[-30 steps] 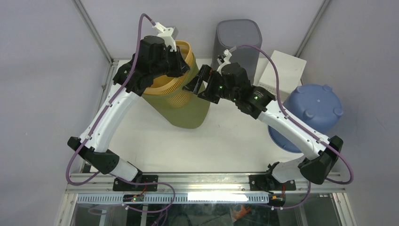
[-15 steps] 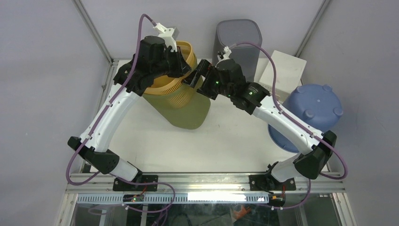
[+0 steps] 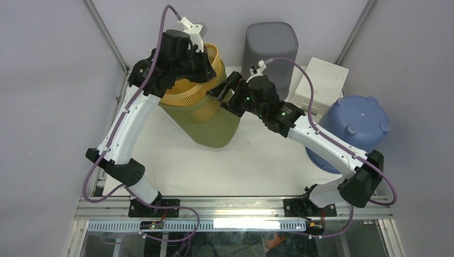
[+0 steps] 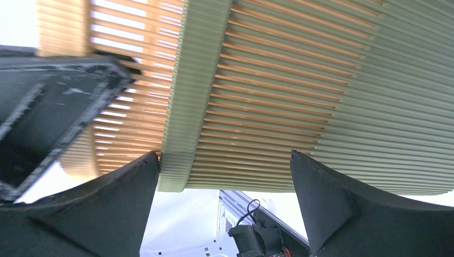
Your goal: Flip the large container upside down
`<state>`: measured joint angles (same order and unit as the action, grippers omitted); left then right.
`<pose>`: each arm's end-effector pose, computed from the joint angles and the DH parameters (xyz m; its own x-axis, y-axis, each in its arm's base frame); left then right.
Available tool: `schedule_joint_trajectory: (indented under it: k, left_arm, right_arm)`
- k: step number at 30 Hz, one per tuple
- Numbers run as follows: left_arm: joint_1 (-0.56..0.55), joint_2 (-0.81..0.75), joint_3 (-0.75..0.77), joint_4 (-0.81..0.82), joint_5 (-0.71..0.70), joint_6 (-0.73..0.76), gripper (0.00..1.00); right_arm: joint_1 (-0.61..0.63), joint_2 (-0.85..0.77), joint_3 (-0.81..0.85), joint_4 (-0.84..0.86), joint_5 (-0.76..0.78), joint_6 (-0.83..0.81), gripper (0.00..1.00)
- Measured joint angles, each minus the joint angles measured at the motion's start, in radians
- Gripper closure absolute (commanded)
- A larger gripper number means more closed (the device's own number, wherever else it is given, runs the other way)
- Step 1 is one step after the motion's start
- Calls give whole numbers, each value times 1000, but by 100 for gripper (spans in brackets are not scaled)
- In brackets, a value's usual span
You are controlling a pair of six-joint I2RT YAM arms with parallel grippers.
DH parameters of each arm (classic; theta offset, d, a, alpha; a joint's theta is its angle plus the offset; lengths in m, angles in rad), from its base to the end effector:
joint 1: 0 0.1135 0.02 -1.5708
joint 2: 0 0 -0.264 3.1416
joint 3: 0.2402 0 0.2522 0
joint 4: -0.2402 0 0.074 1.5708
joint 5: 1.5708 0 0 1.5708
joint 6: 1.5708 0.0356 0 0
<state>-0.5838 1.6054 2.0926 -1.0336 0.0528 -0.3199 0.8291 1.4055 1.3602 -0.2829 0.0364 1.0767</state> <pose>0.2585 -0.1730 0.4881 -0.5965 0.0177 -0.8024 0.4219 0.8574 -0.2947 0.2223 0.2408 0.3874 -0.7315 0.5040 -0.4592 -0.1467 0.5414 0.8278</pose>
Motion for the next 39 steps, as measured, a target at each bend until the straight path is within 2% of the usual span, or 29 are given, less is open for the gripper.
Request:
schedule_joint_trajectory:
  k: [5, 11, 14, 21, 28, 35, 39]
  left_arm:
    - [0, 56, 181, -74, -17, 22, 100]
    - [0, 60, 296, -90, -25, 48, 100]
    - [-11, 64, 360, -97, -26, 63, 100]
    - [-11, 41, 388, -80, -43, 101, 100]
    - [-10, 10, 378, -8, -96, 134, 100]
    - [-13, -98, 371, 240, -129, 147, 100]
    - [-33, -169, 371, 296, -111, 114, 100]
  right_arm:
    - [-5, 1, -12, 10, -7, 19, 7]
    - [-13, 26, -64, -18, -16, 39, 8]
    - [-20, 43, -98, 29, -21, 75, 8]
    - [-29, 60, -135, 135, -45, 120, 8]
    - [-41, 210, 27, 122, -43, 117, 9]
    - [-41, 423, 235, 124, -71, 140, 13]
    - [-49, 545, 389, 112, -86, 144, 12]
